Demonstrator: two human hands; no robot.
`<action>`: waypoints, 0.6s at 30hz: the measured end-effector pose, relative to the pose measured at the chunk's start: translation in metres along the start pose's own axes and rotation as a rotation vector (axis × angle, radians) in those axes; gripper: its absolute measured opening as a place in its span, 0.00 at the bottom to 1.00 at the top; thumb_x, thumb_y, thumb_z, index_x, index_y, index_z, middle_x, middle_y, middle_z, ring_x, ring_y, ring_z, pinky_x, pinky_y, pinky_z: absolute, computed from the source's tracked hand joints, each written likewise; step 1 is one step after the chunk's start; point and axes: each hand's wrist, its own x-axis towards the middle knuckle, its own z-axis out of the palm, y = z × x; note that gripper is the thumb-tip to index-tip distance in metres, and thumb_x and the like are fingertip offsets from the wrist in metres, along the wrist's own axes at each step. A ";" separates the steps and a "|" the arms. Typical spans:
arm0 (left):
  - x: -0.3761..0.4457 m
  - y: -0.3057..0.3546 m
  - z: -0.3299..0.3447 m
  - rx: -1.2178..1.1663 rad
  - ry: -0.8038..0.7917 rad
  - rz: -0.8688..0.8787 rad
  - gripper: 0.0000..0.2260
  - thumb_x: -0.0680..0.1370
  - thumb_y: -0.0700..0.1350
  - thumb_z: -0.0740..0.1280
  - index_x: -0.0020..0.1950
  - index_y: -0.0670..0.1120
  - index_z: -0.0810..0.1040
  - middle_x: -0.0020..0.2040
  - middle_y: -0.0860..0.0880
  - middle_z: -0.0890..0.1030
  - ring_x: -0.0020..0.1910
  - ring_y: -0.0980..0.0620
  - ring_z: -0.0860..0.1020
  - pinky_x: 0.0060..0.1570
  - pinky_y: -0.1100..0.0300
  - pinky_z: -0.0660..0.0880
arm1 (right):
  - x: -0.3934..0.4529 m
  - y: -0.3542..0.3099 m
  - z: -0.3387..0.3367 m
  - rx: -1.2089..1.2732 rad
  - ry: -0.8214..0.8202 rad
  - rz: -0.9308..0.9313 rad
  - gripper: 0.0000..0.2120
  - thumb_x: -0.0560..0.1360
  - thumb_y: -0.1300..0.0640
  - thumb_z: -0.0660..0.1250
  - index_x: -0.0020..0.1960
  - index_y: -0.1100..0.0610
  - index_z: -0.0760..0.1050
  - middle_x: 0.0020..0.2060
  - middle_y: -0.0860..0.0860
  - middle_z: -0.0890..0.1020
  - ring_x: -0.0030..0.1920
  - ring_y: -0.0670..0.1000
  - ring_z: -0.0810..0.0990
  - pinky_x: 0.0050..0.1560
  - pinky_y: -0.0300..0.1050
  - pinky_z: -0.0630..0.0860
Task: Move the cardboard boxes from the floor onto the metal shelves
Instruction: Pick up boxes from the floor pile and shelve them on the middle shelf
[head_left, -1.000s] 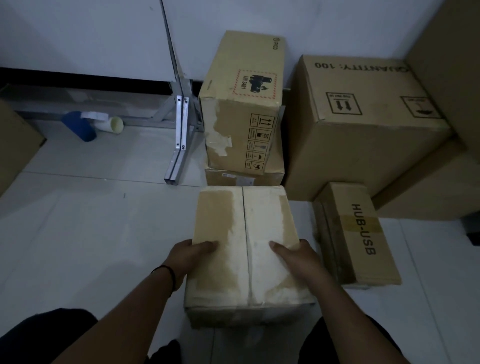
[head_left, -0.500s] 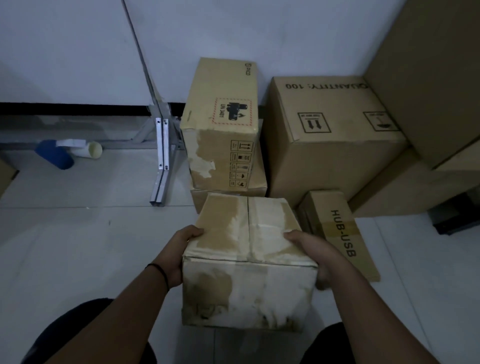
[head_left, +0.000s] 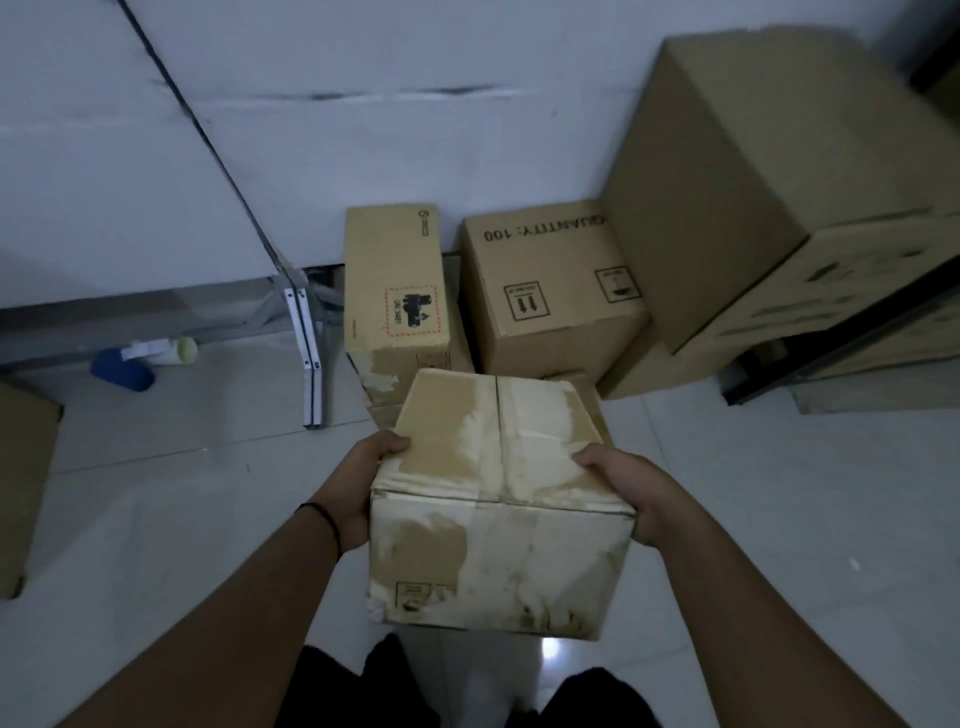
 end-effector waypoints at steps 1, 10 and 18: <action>-0.020 0.007 0.007 0.004 -0.010 0.009 0.18 0.77 0.47 0.61 0.63 0.41 0.76 0.53 0.38 0.82 0.48 0.38 0.80 0.52 0.46 0.76 | -0.022 -0.007 -0.004 0.004 0.001 -0.004 0.11 0.77 0.55 0.66 0.53 0.61 0.78 0.45 0.59 0.84 0.43 0.58 0.82 0.51 0.52 0.78; -0.195 0.086 0.078 0.030 -0.105 0.158 0.17 0.77 0.47 0.60 0.62 0.41 0.77 0.51 0.39 0.84 0.44 0.40 0.83 0.50 0.46 0.77 | -0.215 -0.070 -0.039 0.104 -0.006 -0.158 0.12 0.77 0.56 0.64 0.58 0.60 0.76 0.48 0.59 0.85 0.47 0.59 0.83 0.51 0.54 0.78; -0.288 0.148 0.124 0.074 -0.219 0.395 0.23 0.70 0.53 0.65 0.59 0.41 0.79 0.53 0.37 0.82 0.45 0.39 0.81 0.47 0.49 0.77 | -0.327 -0.111 -0.053 0.261 0.023 -0.409 0.13 0.76 0.56 0.65 0.58 0.61 0.78 0.47 0.59 0.85 0.46 0.59 0.82 0.48 0.51 0.77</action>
